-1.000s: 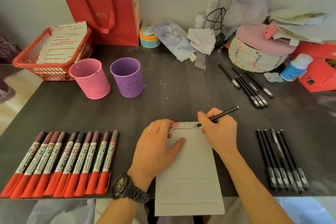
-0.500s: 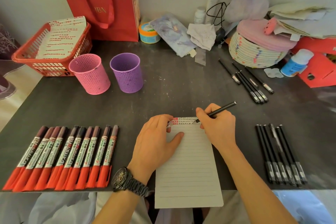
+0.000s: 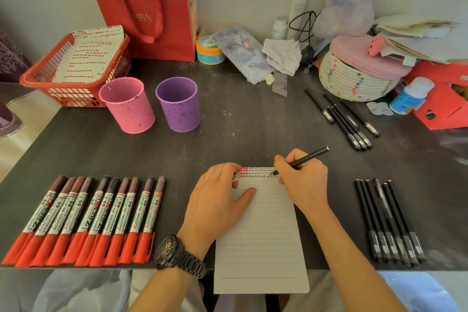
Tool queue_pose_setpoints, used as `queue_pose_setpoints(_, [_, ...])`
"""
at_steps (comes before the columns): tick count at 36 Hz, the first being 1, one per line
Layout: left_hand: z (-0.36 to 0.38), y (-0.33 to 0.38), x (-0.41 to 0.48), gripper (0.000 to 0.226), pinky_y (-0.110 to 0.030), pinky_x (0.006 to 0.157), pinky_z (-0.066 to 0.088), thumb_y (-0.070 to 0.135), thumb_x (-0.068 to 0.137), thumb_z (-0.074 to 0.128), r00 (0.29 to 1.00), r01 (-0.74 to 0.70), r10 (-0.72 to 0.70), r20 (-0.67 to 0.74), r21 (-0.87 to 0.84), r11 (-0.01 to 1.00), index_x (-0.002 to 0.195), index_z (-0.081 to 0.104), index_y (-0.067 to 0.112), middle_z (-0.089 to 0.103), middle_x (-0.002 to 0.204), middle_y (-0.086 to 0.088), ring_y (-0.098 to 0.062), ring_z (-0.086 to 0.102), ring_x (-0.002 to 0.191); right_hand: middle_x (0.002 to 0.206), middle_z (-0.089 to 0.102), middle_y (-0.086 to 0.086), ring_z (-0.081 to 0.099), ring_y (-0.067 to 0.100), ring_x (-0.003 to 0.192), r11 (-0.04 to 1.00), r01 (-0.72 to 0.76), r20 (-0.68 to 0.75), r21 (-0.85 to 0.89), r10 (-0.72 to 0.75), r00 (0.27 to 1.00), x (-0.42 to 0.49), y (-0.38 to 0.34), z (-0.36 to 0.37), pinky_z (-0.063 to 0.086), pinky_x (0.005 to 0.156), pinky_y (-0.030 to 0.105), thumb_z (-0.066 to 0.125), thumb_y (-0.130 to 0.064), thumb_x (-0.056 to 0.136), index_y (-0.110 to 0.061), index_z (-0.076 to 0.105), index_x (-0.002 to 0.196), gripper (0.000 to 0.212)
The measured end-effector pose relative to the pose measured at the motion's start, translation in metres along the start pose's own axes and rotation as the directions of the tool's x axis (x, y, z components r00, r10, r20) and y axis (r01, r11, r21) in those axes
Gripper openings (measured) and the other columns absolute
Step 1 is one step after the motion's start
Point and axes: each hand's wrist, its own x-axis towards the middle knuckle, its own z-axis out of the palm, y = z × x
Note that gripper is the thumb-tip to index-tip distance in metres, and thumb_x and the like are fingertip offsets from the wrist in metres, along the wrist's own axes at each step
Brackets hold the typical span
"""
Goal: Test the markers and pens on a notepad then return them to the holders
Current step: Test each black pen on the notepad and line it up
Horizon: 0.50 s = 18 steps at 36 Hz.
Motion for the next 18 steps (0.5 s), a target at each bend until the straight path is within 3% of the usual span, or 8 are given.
queue_pose_setpoints(8, [0.0015, -0.0005, 0.0011, 0.045, -0.008, 0.077, 0.025, 0.065, 0.085, 0.056, 1.000, 0.015, -0.015, 0.014, -0.001, 1.000, 0.123, 0.047, 0.040, 0.043, 0.096, 0.030, 0.005, 0.043, 0.095, 0.053, 0.064, 0.000, 0.062, 0.002, 0.048, 1.000, -0.004, -0.012, -0.010, 0.004, 1.000, 0.0002, -0.0002, 0.0005, 0.045, 0.054, 0.007, 0.070, -0.019, 0.090, -0.016, 0.060, 0.062, 0.030])
queue_pose_setpoints(18, [0.0009, -0.0015, 0.0002, 0.043, -0.003, 0.071, 0.024, 0.065, 0.084, 0.056, 1.000, 0.016, -0.016, 0.001, 0.006, 1.000, 0.120, 0.044, 0.043, 0.041, 0.089, 0.035, 0.006, 0.042, 0.092, 0.052, 0.061, -0.001, 0.066, 0.004, 0.050, 1.000, -0.012, -0.025, -0.013, 0.012, 1.000, 0.0005, 0.0015, 0.0005, 0.046, 0.053, 0.008, 0.069, -0.018, 0.090, -0.014, 0.058, 0.062, 0.031])
